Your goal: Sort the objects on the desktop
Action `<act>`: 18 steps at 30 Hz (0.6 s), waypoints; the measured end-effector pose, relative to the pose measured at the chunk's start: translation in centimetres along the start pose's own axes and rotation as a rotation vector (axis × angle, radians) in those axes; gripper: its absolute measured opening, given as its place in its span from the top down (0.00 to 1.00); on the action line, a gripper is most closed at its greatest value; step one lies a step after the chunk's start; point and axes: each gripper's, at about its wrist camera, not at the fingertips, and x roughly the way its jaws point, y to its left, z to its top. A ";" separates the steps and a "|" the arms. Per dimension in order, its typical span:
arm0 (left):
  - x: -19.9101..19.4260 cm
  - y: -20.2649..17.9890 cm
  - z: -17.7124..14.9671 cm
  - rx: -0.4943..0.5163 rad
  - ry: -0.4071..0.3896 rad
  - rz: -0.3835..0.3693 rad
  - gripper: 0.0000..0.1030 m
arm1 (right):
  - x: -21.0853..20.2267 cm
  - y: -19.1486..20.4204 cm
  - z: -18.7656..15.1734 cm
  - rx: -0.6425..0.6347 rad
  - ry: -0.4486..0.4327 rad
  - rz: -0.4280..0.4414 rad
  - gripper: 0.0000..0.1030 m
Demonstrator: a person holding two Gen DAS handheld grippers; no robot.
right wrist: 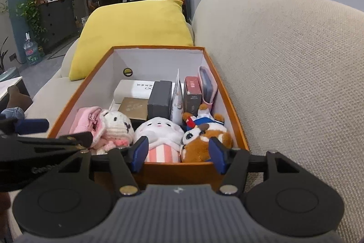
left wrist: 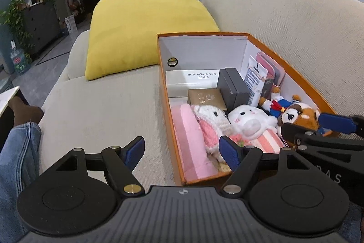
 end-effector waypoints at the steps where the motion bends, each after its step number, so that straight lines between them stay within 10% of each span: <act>1: 0.1 0.0 0.0 -0.007 0.000 0.002 0.18 | 0.1 0.1 0.0 -0.001 0.003 -0.003 0.41; 18: 0.2 -0.1 0.4 -0.033 0.014 0.016 0.18 | 0.2 0.0 -0.1 -0.001 0.001 -0.010 0.41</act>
